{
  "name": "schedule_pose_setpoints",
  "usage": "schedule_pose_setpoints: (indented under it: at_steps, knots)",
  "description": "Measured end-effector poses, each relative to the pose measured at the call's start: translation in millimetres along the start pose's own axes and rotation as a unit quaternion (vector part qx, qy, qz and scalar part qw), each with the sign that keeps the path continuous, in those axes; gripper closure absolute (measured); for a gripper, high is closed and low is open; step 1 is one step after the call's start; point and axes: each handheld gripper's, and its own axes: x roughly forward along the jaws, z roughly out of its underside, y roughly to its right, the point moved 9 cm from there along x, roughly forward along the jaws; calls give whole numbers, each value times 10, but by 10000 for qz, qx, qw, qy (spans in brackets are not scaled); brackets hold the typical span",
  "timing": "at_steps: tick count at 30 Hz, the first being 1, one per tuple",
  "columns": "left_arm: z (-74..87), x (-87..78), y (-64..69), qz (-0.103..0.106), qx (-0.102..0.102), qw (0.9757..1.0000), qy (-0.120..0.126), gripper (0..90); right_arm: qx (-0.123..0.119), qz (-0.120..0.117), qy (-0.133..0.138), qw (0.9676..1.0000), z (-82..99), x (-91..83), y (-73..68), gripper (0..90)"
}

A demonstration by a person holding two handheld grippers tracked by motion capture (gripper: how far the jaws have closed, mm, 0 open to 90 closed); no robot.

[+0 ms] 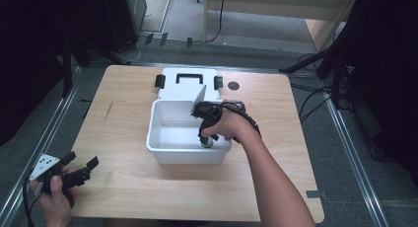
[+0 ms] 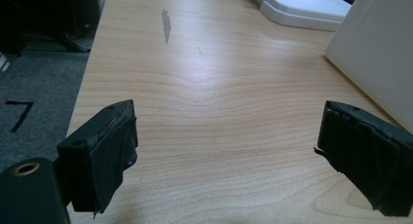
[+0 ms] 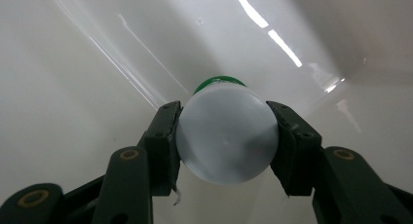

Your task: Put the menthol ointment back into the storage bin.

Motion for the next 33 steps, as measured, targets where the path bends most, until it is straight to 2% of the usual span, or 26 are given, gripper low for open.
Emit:
schedule_pose_setpoints:
  at_steps: [11,18,30,33]
  knots:
    - [1,3,-4,-3,-3,10000,-17,82,21,1,-51,10000,2,137,2,509]
    - [0,4,-4,-2,-14,10000,-9,82,-93,108,-221,9997,20,255,-19,508]
    - [-1,3,-7,-2,-20,10000,-7,82,-194,246,-354,9989,39,313,-26,493]
    - [-2,3,-7,10,-30,10000,-3,82,-169,220,-329,9991,39,309,-33,483]
